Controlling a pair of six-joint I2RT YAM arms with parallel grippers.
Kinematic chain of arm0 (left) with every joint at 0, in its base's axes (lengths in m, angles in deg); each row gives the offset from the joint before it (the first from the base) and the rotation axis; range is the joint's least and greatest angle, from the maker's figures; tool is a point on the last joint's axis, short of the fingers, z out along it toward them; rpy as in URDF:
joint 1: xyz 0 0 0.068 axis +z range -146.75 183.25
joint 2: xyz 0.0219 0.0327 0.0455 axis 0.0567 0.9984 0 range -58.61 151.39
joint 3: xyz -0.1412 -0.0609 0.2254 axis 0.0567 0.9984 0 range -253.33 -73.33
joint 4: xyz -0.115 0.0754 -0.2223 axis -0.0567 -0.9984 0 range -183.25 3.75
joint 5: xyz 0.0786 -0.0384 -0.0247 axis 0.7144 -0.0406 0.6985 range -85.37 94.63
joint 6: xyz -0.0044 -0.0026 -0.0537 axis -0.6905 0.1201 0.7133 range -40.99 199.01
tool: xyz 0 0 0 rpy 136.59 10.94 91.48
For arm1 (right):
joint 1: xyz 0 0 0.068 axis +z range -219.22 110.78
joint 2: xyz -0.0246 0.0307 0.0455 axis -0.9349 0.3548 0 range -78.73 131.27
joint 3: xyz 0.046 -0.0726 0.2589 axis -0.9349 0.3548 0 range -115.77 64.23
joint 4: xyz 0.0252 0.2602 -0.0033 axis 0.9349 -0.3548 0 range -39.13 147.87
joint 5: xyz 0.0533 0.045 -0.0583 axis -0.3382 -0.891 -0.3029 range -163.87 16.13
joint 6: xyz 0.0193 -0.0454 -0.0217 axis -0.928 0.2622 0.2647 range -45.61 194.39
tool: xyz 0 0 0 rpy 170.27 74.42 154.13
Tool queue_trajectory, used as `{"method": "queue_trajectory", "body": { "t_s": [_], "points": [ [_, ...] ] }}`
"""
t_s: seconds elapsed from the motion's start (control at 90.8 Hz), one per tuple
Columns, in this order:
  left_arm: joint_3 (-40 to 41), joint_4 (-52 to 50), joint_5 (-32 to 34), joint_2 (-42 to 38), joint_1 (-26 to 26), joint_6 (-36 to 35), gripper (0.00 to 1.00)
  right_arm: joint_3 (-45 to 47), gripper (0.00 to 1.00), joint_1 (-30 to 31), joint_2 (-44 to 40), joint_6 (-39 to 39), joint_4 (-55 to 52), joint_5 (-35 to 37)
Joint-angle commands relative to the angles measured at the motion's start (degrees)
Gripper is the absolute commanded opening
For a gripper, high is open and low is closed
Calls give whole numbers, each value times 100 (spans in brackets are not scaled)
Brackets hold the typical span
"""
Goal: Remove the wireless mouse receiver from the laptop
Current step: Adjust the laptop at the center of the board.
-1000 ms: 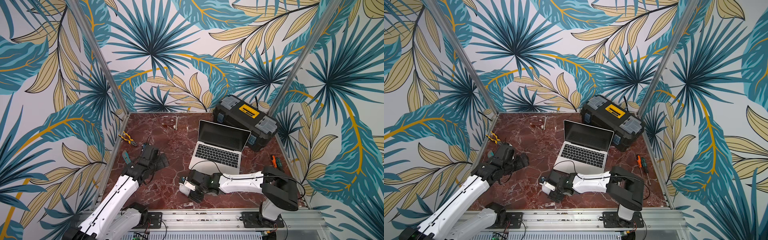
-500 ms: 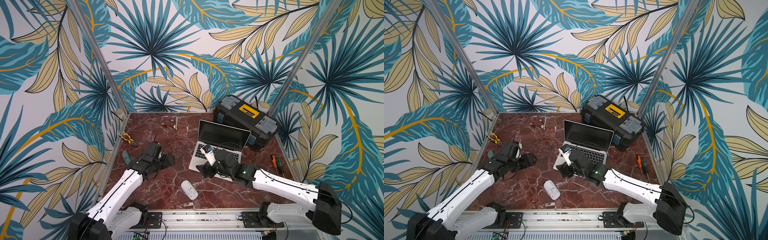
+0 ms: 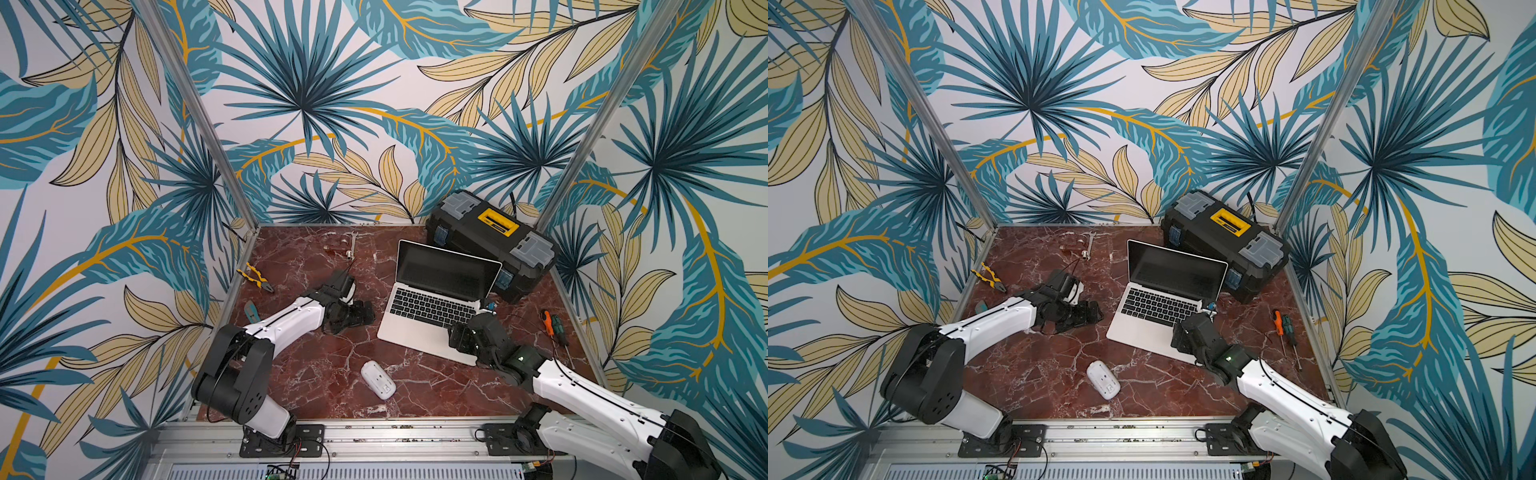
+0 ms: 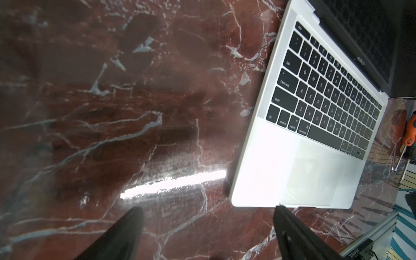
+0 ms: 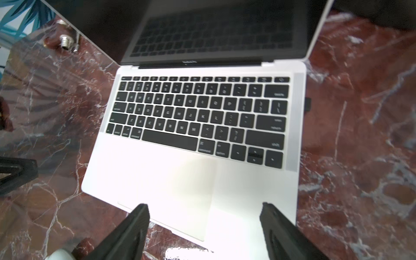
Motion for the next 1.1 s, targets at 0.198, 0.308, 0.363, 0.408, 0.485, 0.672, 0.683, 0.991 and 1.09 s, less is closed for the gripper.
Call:
{"method": "queue_trajectory", "body": {
  "t_s": [0.198,0.308,0.363,0.408,0.485,0.672,0.683,0.991,1.09],
  "points": [
    [-384,275,-257,739,-161,-237,92,507,82,-955,64,-742,299,-385],
    [-387,368,-375,847,-202,-177,91,588,82,-1290,330,-616,560,-680],
    [-403,411,-519,896,-217,-148,90,590,82,-1395,447,-584,639,-726],
    [-424,412,-591,918,-219,-139,89,626,82,-1471,522,-532,740,-755],
    [-455,394,-565,942,-224,-151,89,725,82,-1620,623,-483,965,-843],
    [-613,239,-553,1153,-243,-218,88,800,82,-1874,1050,-219,1505,-1367],
    [-615,237,-556,1160,-249,-219,88,790,82,-1879,1099,-202,1518,-1379],
    [-556,554,-885,1367,-562,-18,82,649,81,-1960,1739,125,2021,-2097],
    [-532,578,-909,1357,-613,23,80,597,80,-1956,1926,260,2240,-2621]
  ]
}}
